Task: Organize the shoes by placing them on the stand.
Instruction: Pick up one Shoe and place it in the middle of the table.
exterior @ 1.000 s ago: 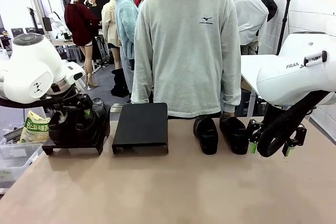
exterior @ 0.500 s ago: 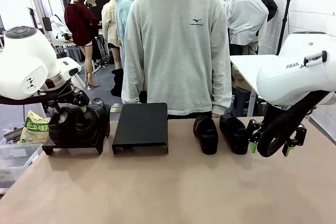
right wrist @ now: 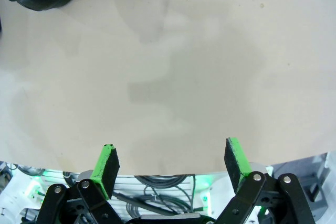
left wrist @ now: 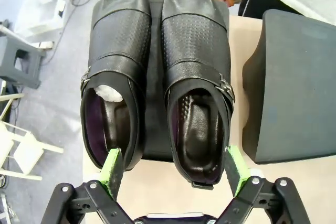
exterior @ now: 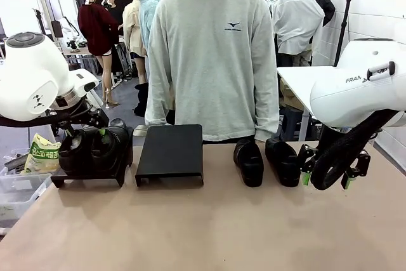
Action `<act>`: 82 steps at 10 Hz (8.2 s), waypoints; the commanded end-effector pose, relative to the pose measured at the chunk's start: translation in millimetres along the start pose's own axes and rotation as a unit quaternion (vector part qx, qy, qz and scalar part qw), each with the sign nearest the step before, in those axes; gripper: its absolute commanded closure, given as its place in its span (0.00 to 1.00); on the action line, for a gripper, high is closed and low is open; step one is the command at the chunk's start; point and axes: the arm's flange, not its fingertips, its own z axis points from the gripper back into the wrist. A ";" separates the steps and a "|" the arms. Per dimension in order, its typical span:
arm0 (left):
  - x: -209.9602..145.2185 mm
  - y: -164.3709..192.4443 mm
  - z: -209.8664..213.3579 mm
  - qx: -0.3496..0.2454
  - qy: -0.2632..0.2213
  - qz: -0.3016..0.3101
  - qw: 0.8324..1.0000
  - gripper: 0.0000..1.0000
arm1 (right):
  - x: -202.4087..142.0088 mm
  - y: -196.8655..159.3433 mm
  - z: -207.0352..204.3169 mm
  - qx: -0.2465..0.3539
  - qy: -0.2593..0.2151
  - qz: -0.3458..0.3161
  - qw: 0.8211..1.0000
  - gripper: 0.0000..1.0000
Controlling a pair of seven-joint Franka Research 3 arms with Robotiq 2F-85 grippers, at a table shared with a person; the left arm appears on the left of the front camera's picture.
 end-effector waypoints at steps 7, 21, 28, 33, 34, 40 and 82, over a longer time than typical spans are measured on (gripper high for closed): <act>-48.1 -60.1 110.0 -0.065 -0.109 -0.065 0.990 0.00 | -1.2 0.3 -0.1 -0.007 0.000 -0.003 1.000 0.00; -146.6 -168.4 157.0 -0.205 0.190 -0.157 0.947 0.00 | 0.5 82.5 38.3 -0.063 -0.024 0.139 0.988 0.00; -146.6 -168.4 157.0 -0.205 0.190 -0.157 0.947 0.00 | 192.3 247.5 -5.1 -0.051 0.008 0.166 0.985 0.00; -146.6 -168.4 157.0 -0.205 0.190 -0.157 0.947 0.00 | 207.0 260.7 -60.7 -0.080 0.038 0.119 0.989 0.00; -146.6 -168.4 157.0 -0.205 0.190 -0.157 0.947 0.00 | 206.3 258.0 -65.8 -0.088 0.031 0.110 0.990 0.00; -146.6 -168.4 157.0 -0.205 0.190 -0.157 0.947 0.00 | 199.5 242.6 -102.5 -0.094 0.045 0.070 0.992 0.00; -146.6 -168.4 157.0 -0.205 0.190 -0.157 0.947 0.00 | -0.8 263.1 -87.6 0.098 0.230 0.234 0.940 0.95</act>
